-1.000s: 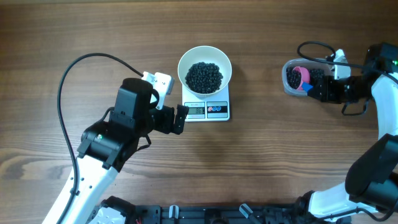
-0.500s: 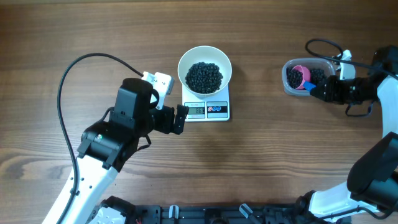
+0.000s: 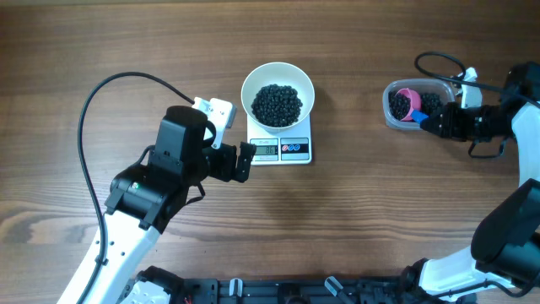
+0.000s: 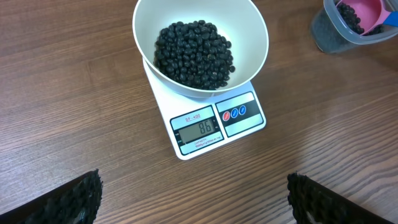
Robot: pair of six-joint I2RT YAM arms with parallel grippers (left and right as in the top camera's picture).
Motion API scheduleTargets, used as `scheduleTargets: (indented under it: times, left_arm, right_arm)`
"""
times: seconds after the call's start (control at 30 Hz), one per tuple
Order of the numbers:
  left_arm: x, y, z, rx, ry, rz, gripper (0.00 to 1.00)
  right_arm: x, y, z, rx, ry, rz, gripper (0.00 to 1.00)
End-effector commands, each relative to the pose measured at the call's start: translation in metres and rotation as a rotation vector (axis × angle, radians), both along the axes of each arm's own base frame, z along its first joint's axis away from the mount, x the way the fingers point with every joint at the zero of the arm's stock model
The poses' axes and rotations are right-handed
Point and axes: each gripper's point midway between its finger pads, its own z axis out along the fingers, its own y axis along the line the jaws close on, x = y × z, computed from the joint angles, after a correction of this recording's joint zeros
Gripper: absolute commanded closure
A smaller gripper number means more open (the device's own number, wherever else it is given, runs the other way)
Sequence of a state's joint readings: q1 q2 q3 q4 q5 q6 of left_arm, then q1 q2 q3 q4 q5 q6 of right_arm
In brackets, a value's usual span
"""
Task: Scoop item into bowl and weigh 150g on scale
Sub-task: 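Drag the scoop through the beans to fill it, then lift the filled scoop and carry it over the white bowl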
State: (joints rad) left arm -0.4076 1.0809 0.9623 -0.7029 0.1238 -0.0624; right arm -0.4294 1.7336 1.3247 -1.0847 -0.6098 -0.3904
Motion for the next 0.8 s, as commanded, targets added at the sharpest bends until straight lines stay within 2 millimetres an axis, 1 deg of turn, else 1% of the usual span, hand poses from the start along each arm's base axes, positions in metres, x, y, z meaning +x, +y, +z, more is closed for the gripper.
scheduleTargets:
  times: [0.0, 0.07, 0.17, 0.27, 0.4, 0.5, 0.63, 0.77]
  left_arm:
    - [0.001, 0.000, 0.001, 0.002, -0.003, 0.008, 0.00]
    - [0.001, 0.000, 0.001, 0.002, -0.003, 0.008, 0.00]
    - [0.001, 0.000, 0.001, 0.002, -0.003, 0.008, 0.00]
    - [0.001, 0.000, 0.001, 0.002, -0.003, 0.008, 0.00]
    - [0.001, 0.000, 0.001, 0.002, -0.003, 0.008, 0.00]
    - [0.001, 0.000, 0.001, 0.002, -0.003, 0.008, 0.00]
    - [0.001, 0.000, 0.001, 0.002, -0.003, 0.008, 0.00]
    - [0.001, 0.000, 0.001, 0.002, -0.003, 0.008, 0.00]
  right_arm:
    - [0.004, 0.005, 0.002, 0.052, -0.017, 0.000, 0.96]
    - [0.003, 0.002, 0.002, 0.053, -0.015, -0.012, 0.96]
    - [0.002, -0.009, 0.004, 0.069, -0.008, -0.070, 0.96]
    - [0.002, -0.012, 0.010, 0.126, -0.027, -0.097, 0.96]
    - [-0.001, -0.017, 0.013, 0.166, -0.021, -0.133, 0.96]
    - [-0.004, -0.025, 0.016, 0.210, 0.009, -0.214, 0.96]
    - [-0.004, -0.026, 0.030, 0.321, -0.024, -0.249, 0.96]
    - [-0.008, -0.024, 0.035, 0.370, -0.010, -0.267, 0.96]
